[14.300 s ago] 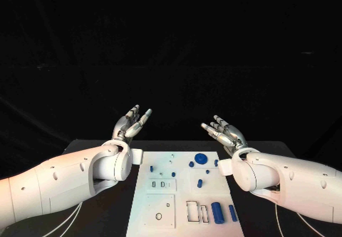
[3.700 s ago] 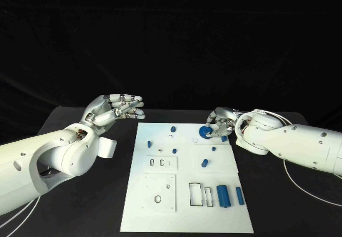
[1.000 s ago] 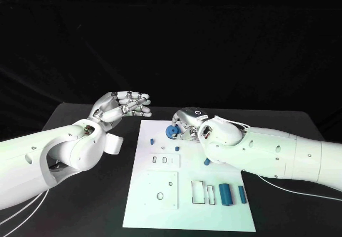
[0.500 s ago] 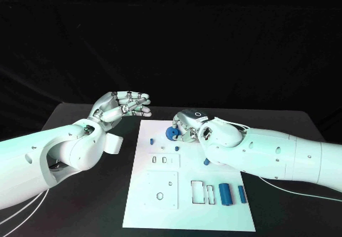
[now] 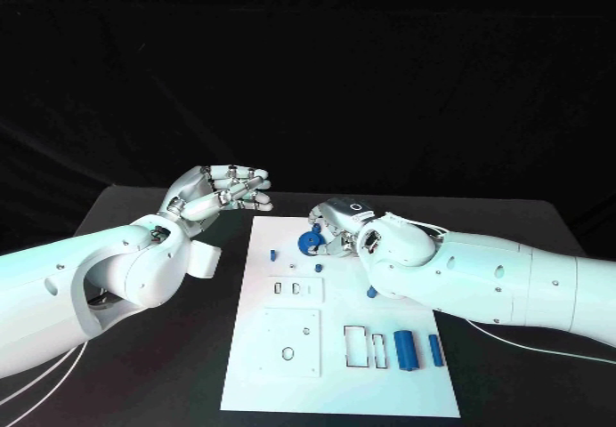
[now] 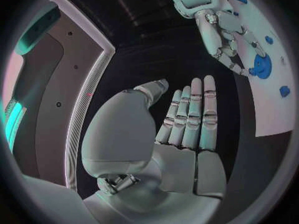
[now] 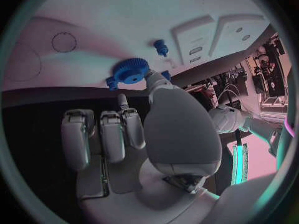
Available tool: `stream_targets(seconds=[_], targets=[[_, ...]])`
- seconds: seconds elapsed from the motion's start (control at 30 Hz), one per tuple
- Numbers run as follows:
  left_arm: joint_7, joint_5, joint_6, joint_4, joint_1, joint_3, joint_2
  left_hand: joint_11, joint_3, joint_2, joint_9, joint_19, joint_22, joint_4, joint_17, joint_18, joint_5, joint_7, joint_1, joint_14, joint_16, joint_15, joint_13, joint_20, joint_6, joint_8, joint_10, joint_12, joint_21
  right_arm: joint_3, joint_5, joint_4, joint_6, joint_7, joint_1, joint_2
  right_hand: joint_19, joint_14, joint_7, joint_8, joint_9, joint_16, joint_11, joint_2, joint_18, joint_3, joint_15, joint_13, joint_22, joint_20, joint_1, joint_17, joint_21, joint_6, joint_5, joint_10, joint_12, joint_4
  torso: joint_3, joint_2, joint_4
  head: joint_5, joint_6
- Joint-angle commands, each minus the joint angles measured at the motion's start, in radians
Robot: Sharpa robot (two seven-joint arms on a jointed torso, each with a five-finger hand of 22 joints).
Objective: Assemble the parts on the task board
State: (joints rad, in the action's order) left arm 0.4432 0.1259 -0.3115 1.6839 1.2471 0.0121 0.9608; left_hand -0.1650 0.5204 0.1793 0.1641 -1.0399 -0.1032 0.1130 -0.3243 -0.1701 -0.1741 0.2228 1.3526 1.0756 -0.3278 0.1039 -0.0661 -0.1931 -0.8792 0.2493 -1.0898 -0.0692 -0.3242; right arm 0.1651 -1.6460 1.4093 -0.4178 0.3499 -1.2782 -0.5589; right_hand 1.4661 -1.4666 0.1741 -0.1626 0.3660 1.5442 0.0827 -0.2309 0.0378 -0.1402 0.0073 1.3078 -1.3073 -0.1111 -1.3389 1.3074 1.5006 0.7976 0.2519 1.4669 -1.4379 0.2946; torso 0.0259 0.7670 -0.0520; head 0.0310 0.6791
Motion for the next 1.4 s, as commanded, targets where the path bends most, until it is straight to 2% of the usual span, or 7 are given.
stream_targets(seconds=[0.03,0.43,0.6,0.8,1.03,1.2,1.4], targets=[[0.003,-0.003,0.019,0.002,0.001,-0.001,-0.001,-0.004,0.000,-0.003,0.000,0.002,0.001,-0.004,-0.001,-0.010,0.007,0.014,-0.007,-0.007,0.003,0.002,-0.001,-0.003,0.009,-0.006,0.003,0.005,-0.005,0.000,0.001,0.002,-0.001,-0.003,0.000,-0.001,0.050,-0.090,0.003,0.003,-0.001,0.007,0.008,0.011,-0.014,0.019,0.009,0.142,-0.187,-0.009,0.023,0.194,-0.002,0.004,0.005,0.011,0.002,0.002,-0.0005,0.000,-0.0005,0.000,0.000],[0.001,-0.003,0.018,0.002,0.001,-0.001,0.000,-0.004,0.000,-0.003,0.000,0.002,0.001,-0.004,-0.001,-0.010,0.007,0.014,-0.007,-0.007,0.003,0.002,-0.001,-0.003,0.009,-0.006,0.003,0.005,-0.005,0.000,0.032,0.013,0.011,-0.017,0.000,-0.019,0.057,-0.092,-0.009,-0.021,0.004,0.011,-0.002,0.048,-0.016,0.002,0.002,0.157,-0.198,-0.006,0.084,0.205,0.006,0.072,0.002,0.023,-0.017,0.000,-0.0010,0.000,-0.0001,-0.002,0.001],[0.001,-0.003,0.019,0.000,0.001,0.000,0.000,-0.004,0.000,-0.003,-0.001,0.002,0.001,-0.004,-0.002,-0.010,0.007,0.014,-0.008,-0.008,0.003,0.003,-0.001,-0.004,0.010,-0.007,0.004,0.006,-0.005,0.000,0.042,0.041,-0.068,-0.033,0.000,-0.054,0.060,-0.092,-0.013,-0.024,0.004,0.012,-0.005,0.055,-0.018,-0.007,-0.001,0.162,-0.202,-0.003,0.090,0.208,0.010,0.083,0.002,0.028,-0.023,-0.001,-0.0016,-0.003,-0.0001,-0.001,-0.005],[0.002,-0.003,0.020,-0.009,0.000,0.001,0.000,-0.004,0.000,-0.003,-0.001,0.003,0.001,-0.005,-0.003,-0.010,0.007,0.014,-0.007,-0.008,0.003,0.003,-0.001,-0.004,0.011,-0.007,0.005,0.006,-0.005,-0.006,0.113,0.115,-0.165,-0.084,-0.011,-0.154,0.059,-0.092,-0.013,-0.018,0.000,0.011,-0.006,0.045,-0.017,-0.023,-0.002,0.160,-0.200,0.000,0.060,0.205,0.008,0.079,0.001,0.027,-0.021,-0.005,-0.0038,-0.007,0.0067,0.001,-0.011],[0.002,-0.003,0.021,-0.018,0.000,0.002,-0.002,-0.004,0.000,-0.003,-0.001,0.003,0.001,-0.005,-0.003,-0.010,0.007,0.014,-0.007,-0.008,0.003,0.003,-0.001,-0.004,0.011,-0.007,0.005,0.006,-0.005,-0.008,0.349,0.147,-0.079,-0.227,-0.035,-0.284,0.044,-0.089,-0.014,-0.014,-0.006,0.008,-0.008,0.046,-0.011,-0.081,-0.004,0.153,-0.181,0.002,-0.035,0.194,-0.013,0.091,-0.001,0.020,-0.013,-0.019,-0.0066,-0.015,0.0193,0.009,-0.016],[0.002,-0.003,0.023,-0.026,-0.001,0.004,-0.007,-0.004,0.000,-0.003,-0.001,0.003,0.001,-0.005,-0.003,-0.010,0.007,0.014,-0.007,-0.008,0.003,0.003,-0.001,-0.004,0.011,-0.007,0.005,0.006,-0.005,-0.008,0.460,0.121,-0.009,-0.374,-0.041,-0.367,0.035,-0.089,-0.012,-0.006,-0.011,0.007,-0.007,0.019,-0.007,-0.100,-0.004,0.144,-0.170,0.002,-0.088,0.192,-0.026,0.085,-0.003,0.010,-0.003,-0.042,-0.0117,-0.021,0.0307,0.010,-0.017],[0.002,-0.003,0.024,-0.034,-0.001,0.005,-0.013,-0.004,0.001,-0.004,-0.001,0.003,0.001,-0.007,-0.004,-0.010,0.006,0.014,-0.005,-0.009,0.004,0.003,-0.001,-0.004,0.011,-0.008,0.006,0.006,-0.005,-0.006,0.488,0.078,0.030,-0.449,-0.040,-0.421,0.035,-0.090,-0.012,-0.003,-0.013,0.008,-0.007,0.003,-0.007,-0.097,-0.004,0.141,-0.171,0.002,-0.102,0.198,-0.026,0.083,-0.004,0.007,0.001,-0.048,-0.0167,-0.024,0.0361,0.016,-0.019]])
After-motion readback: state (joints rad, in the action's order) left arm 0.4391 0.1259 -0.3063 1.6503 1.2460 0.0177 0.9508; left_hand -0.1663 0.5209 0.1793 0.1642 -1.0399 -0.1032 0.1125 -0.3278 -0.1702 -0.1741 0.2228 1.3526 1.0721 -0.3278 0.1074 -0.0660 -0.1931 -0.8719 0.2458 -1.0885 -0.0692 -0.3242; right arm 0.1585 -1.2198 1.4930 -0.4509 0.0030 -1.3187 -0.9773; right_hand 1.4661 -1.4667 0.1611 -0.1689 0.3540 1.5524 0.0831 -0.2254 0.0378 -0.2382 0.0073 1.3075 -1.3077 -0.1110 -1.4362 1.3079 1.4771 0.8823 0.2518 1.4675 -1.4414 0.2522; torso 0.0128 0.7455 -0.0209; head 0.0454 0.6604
